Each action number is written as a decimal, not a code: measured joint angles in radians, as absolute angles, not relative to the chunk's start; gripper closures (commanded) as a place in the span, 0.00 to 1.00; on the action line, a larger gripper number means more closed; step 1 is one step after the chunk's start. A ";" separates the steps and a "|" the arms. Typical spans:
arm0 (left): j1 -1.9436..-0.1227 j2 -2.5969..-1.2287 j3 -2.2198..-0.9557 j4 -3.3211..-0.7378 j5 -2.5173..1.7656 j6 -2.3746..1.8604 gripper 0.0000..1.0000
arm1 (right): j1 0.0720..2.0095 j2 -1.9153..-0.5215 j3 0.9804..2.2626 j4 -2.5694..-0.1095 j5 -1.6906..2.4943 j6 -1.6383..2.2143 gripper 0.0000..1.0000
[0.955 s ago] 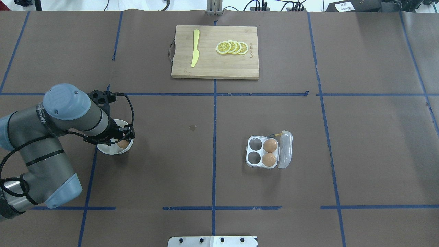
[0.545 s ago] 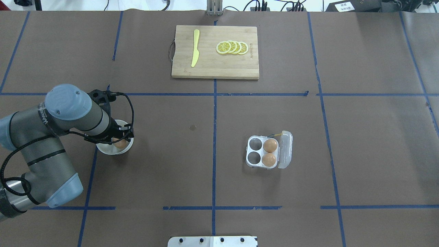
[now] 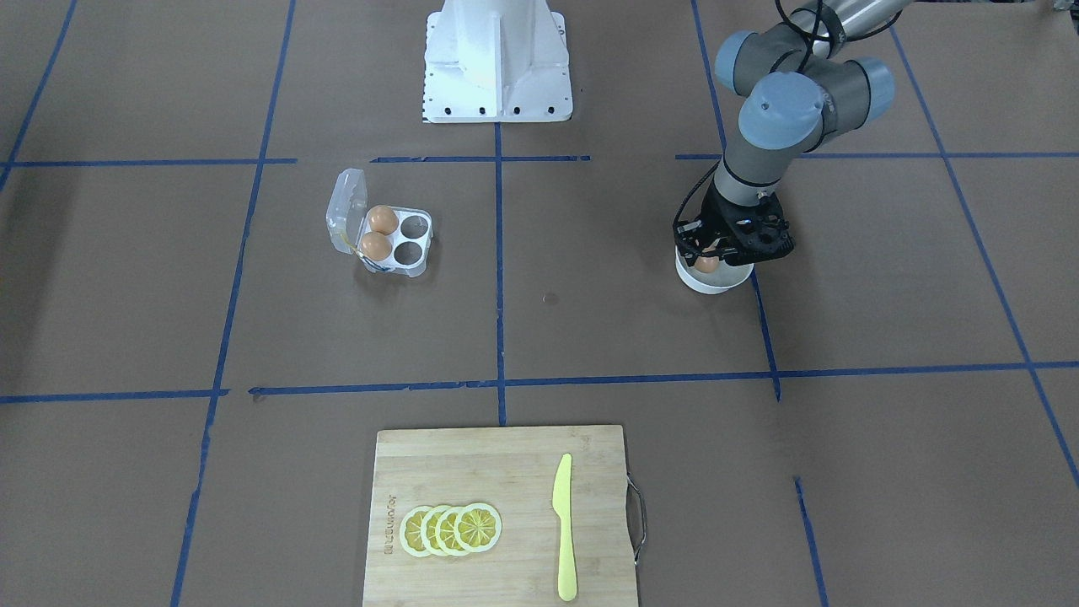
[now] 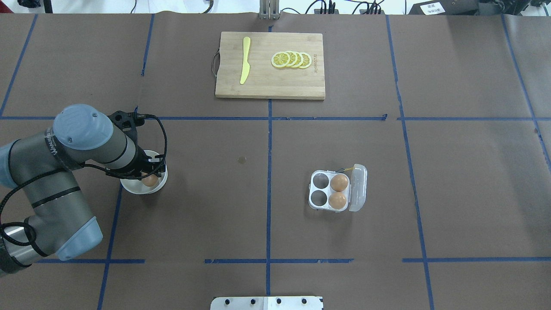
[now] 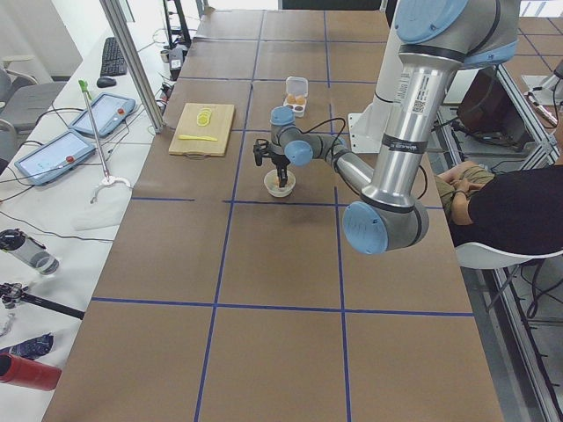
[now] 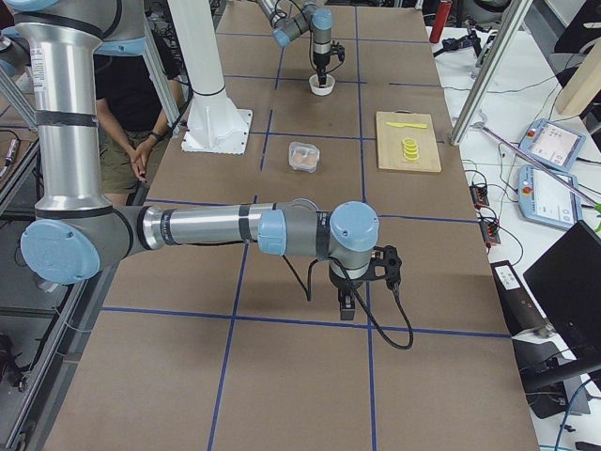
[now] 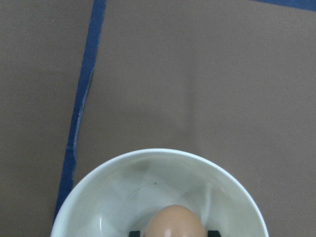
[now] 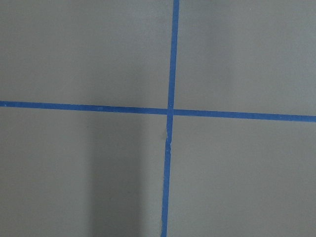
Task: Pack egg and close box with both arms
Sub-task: 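Close the left gripper around the brown egg inside the bowl, then lift the egg with the left gripper and carry it to the clear carton, then lower the egg into the empty carton slot and open the left gripper, then raise the left arm away while the right arm reaches toward the carton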
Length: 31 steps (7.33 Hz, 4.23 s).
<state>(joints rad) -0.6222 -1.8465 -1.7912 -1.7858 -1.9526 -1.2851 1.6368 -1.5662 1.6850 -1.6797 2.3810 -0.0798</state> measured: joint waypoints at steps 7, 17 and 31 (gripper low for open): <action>-0.685 -1.937 -1.988 -1.585 -1.937 -1.289 1.00 | 1.637 -1.565 1.684 -1.680 2.390 -0.080 0.00; -0.341 -2.394 -1.429 -2.274 -1.588 -1.479 1.00 | 1.637 -1.559 1.673 -1.681 2.390 -0.080 0.00; -0.430 -2.406 -1.473 -2.182 -1.709 -1.423 0.00 | 1.585 -1.543 1.760 -1.677 2.479 0.055 0.00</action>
<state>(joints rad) -0.4301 -2.4057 -1.4725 -2.1816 -1.7085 -1.4231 1.5848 -1.5425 1.7603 -1.6774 2.4790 0.0546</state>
